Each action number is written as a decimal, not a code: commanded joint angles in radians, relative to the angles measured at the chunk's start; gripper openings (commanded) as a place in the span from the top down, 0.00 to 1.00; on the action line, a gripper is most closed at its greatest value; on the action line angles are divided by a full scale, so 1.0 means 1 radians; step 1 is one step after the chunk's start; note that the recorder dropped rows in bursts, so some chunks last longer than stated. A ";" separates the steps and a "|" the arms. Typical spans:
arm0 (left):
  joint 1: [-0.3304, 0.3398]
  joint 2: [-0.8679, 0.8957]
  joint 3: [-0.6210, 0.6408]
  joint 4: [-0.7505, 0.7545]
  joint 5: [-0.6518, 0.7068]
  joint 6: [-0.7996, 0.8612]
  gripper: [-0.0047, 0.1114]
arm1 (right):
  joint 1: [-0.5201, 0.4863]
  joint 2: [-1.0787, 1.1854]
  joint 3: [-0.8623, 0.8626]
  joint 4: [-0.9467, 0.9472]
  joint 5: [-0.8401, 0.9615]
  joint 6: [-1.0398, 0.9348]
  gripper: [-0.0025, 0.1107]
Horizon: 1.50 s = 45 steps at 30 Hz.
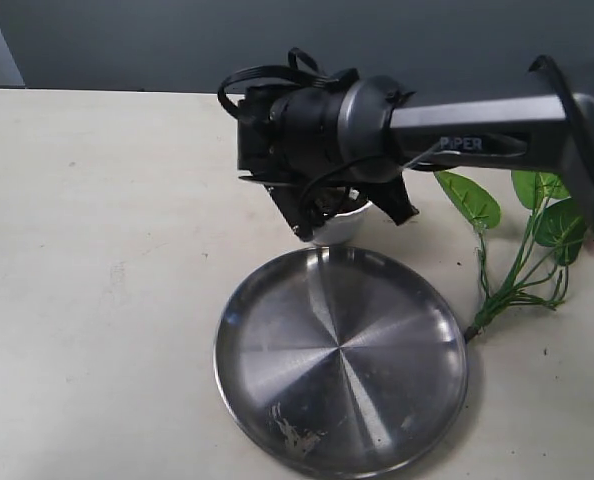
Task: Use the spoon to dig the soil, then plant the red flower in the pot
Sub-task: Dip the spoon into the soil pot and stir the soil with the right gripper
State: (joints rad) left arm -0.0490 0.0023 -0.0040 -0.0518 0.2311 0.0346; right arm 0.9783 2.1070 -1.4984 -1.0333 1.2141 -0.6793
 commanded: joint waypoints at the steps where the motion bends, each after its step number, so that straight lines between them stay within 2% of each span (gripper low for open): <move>1: -0.003 -0.002 0.004 0.002 -0.013 -0.002 0.96 | 0.010 0.027 0.001 -0.016 -0.023 -0.004 0.98; 5: -0.003 -0.002 0.004 0.002 -0.013 -0.002 0.96 | 0.019 0.032 0.001 -0.029 -0.037 -0.002 0.98; 13: -0.003 -0.002 0.004 0.002 -0.013 -0.002 0.96 | -0.009 0.030 -0.004 -0.187 0.007 0.002 0.98; 18: -0.003 -0.002 0.004 0.005 -0.013 -0.002 0.96 | -0.011 0.029 -0.004 -0.176 0.007 0.002 0.98; 23: -0.003 -0.002 0.004 0.005 -0.013 -0.002 0.96 | 0.000 0.031 -0.004 -0.077 0.007 0.002 0.98; 27: -0.003 -0.002 0.004 0.005 -0.013 -0.002 0.96 | 0.021 0.033 -0.004 0.004 -0.065 0.000 0.98; 33: -0.003 -0.002 0.004 0.005 -0.013 -0.002 0.96 | 0.033 0.033 -0.004 -0.043 -0.076 0.000 0.98; 39: -0.003 -0.002 0.004 0.005 -0.013 -0.002 0.96 | 0.000 0.027 -0.004 -0.199 -0.020 0.081 0.98; 45: -0.003 -0.002 0.004 0.005 -0.013 -0.002 0.96 | -0.001 0.017 -0.004 -0.179 -0.020 0.081 0.98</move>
State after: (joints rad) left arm -0.0490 0.0023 -0.0040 -0.0478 0.2311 0.0346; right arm 0.9833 2.1398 -1.4984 -1.1924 1.1812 -0.6080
